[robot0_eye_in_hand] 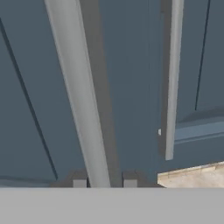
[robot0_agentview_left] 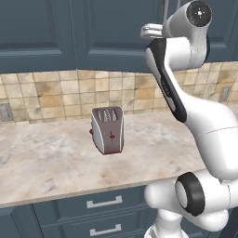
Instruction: Open the cabinet, pick the kettle from the cabinet, and place it in the sink.
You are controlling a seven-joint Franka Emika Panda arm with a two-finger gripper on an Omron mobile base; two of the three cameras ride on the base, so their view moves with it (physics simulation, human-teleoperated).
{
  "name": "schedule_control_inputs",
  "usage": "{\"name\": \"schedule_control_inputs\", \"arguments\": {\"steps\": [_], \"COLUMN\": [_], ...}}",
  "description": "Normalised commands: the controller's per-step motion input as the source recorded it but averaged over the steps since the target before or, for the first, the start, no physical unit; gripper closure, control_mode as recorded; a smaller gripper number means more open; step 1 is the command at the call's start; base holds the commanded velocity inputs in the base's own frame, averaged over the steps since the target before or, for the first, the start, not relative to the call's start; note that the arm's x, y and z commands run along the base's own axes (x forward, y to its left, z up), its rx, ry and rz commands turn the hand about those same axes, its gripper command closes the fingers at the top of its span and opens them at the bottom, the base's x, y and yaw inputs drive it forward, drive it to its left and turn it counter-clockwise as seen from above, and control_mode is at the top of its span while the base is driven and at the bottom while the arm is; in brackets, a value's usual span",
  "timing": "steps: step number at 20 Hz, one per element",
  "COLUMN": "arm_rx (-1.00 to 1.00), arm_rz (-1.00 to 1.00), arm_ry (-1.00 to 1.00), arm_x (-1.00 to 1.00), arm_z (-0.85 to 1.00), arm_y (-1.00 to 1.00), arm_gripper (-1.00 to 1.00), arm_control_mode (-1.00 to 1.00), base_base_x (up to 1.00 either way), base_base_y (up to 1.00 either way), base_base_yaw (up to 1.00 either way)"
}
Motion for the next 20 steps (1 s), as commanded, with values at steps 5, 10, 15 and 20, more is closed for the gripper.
{"name": "schedule_control_inputs", "arguments": {"steps": [5,10,15,20], "arm_rx": [0.0,-0.03,-0.08,-0.03], "arm_rz": [-0.03,0.0,0.0,0.0], "arm_ry": [0.0,0.0,0.0,0.0], "arm_x": [-0.52,-0.5,-0.48,-0.45], "arm_z": [0.0,0.0,0.0,0.0], "arm_y": [0.08,0.1,0.16,0.2], "arm_gripper": [1.0,1.0,1.0,1.0], "arm_control_mode": [-1.0,-1.0,-1.0,-1.0], "base_base_x": [0.0,0.0,0.0,0.0], "base_base_y": [0.0,0.0,0.0,0.0], "base_base_yaw": [0.0,0.0,0.0,0.0]}}
